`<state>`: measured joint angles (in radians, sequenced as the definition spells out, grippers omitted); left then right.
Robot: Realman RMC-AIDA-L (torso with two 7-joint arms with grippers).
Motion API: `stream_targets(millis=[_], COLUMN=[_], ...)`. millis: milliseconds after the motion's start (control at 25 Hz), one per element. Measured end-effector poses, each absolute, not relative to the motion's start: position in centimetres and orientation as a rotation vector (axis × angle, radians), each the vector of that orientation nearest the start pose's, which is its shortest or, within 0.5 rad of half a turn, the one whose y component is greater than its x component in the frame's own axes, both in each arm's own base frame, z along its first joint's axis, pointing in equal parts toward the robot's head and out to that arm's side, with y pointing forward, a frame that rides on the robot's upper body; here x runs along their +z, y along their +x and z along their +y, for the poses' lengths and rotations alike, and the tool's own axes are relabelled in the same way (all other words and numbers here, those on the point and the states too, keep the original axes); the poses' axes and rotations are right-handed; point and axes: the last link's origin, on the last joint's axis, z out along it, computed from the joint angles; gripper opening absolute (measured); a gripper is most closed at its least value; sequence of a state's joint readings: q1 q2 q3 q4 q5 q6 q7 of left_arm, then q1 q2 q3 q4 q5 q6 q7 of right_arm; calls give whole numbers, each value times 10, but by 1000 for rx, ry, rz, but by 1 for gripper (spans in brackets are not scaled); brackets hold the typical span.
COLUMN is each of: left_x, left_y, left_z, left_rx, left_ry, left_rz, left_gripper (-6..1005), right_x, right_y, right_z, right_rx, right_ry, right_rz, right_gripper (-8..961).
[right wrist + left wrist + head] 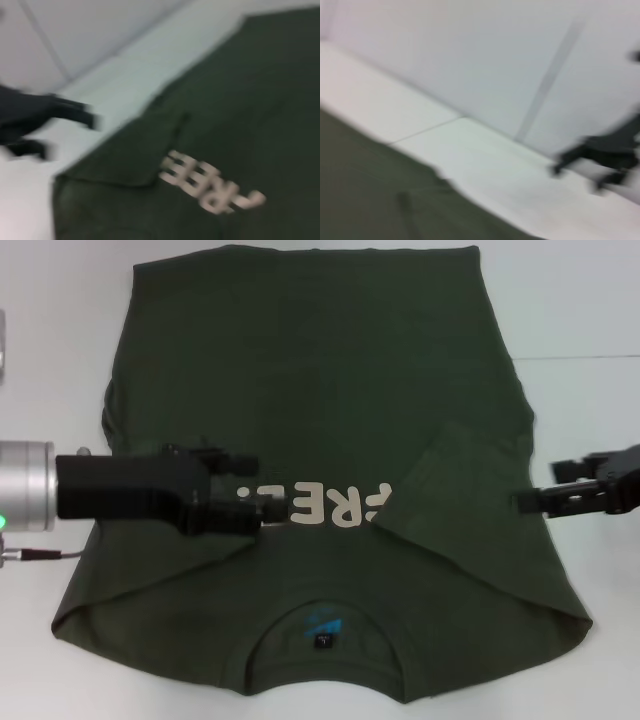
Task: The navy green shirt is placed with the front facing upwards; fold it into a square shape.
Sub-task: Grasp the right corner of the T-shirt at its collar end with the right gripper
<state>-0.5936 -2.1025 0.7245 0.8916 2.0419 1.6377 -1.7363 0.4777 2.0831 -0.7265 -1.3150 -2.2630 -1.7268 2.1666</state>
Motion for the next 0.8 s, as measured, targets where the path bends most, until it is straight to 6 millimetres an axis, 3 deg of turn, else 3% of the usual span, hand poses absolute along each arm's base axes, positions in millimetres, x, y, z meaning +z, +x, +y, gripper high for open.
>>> stream_targets(millis=[120, 360, 480, 800], left_x=[25, 18, 15, 10], left_y=[-210, -210, -209, -205], left_z=[337, 332, 329, 326], left_rx=[-722, -738, -752, -760], left_ry=[-2892, -2908, -2925, -2957], left_rz=[-611, -603, -578, -534], left_gripper=[889, 889, 889, 889], right_x=[101, 116, 109, 86], right_y=[242, 254, 266, 280], right_z=[334, 330, 328, 338], right_rx=[139, 51, -74, -158], right_ry=[-2457, -2343, -2289, -2259], right_rz=[1230, 1446, 1585, 1825], right_gripper=[913, 914, 914, 913])
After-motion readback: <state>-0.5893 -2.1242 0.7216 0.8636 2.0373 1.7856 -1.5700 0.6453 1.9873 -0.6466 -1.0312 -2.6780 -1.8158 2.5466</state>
